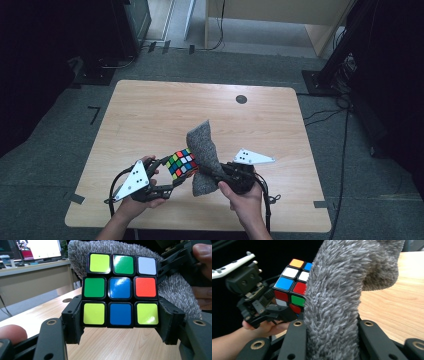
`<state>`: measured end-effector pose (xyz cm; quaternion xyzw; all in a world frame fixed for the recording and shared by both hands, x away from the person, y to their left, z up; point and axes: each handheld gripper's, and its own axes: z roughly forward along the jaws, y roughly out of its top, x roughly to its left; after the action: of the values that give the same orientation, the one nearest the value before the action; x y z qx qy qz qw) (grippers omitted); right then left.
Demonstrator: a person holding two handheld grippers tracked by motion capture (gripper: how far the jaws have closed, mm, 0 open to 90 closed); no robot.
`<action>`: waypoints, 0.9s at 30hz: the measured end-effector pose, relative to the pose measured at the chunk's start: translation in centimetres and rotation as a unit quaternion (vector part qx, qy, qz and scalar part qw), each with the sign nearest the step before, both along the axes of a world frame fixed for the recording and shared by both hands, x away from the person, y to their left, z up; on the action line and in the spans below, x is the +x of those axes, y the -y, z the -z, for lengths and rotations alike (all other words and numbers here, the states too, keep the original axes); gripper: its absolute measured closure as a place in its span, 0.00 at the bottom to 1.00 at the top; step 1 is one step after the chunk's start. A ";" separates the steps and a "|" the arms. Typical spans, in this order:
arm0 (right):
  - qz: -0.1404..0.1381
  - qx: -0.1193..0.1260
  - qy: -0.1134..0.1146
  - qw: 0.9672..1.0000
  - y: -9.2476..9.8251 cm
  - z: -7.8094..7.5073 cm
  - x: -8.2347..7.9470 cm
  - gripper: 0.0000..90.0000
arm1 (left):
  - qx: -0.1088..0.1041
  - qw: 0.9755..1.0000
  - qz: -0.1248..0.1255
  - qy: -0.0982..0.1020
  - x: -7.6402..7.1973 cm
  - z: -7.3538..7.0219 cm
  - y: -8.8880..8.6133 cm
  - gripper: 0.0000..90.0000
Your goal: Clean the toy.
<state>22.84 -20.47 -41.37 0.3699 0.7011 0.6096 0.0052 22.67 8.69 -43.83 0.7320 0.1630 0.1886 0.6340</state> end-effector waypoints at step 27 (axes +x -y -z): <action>-0.003 -0.048 0.051 0.998 0.6 -0.7 -0.4 0.83 | -0.029 0.999 0.014 -0.027 0.5 -0.3 -0.7 0.38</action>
<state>22.41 -21.06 -40.69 0.3356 0.7295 0.5933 0.0572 23.17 9.36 -43.50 0.7206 0.1752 0.1549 0.6527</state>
